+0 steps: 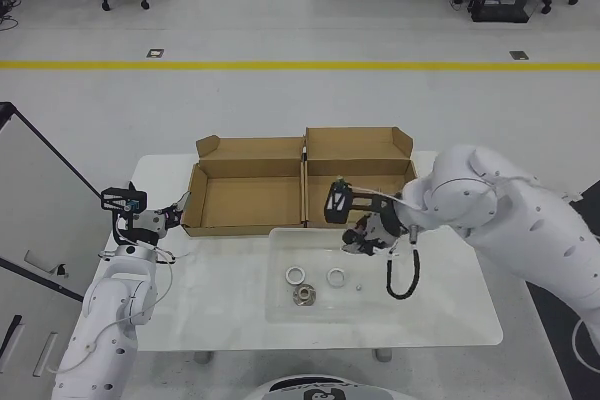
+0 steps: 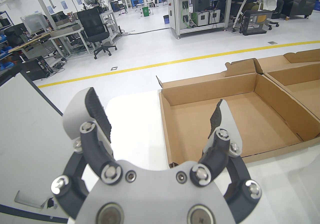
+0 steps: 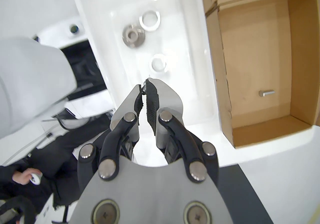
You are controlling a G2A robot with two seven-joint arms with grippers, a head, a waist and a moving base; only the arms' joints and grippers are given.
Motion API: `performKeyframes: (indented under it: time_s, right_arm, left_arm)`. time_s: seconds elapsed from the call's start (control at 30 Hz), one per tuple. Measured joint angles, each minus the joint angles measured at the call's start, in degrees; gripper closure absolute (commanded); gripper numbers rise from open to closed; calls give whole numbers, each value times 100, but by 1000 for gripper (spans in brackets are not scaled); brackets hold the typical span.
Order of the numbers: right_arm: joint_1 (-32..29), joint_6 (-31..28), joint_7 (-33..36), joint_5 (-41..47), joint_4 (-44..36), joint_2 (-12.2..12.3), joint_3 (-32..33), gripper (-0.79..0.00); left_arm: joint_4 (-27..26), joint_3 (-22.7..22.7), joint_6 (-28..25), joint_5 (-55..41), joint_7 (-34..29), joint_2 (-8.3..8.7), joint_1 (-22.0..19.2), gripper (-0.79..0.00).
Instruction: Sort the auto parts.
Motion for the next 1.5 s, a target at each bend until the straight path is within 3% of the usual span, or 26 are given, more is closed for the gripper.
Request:
performKeyframes:
  time_s: [0.23, 0.37, 0.57, 0.73, 0.93, 1.23, 1.5]
  right_arm:
    - [-945, -1160, -523, 2631, 1126, 368, 1433, 0]
    - [-1388, -1543, -675, 4023, 1484, 421, 1775, 0]
    - [-1575, -1679, -824, 5898, 1452, 288, 1729, 0]
    - [-1421, -1562, -706, 7200, 1253, 9, 1603, 0]
    - [-1213, -1230, -373, 8232, 1133, -416, 1721, 0]
    - [-894, -791, 64, 8882, 1216, -1093, 1781, 0]
    - [-890, -788, 68, 8881, 1224, -1097, 1779, 0]
  left_arm:
    - [0, 0, 0, 0, 0, 0, 0, -785]
    - [0, 0, 0, 0, 0, 0, 0, -785]
    - [0, 0, 0, 0, 0, 0, 0, -785]
    - [0, 0, 0, 0, 0, 0, 0, -785]
    - [0, 0, 0, 0, 0, 0, 0, -785]
    - [0, 0, 0, 0, 0, 0, 0, -785]
    - [0, 0, 0, 0, 0, 0, 0, -785]
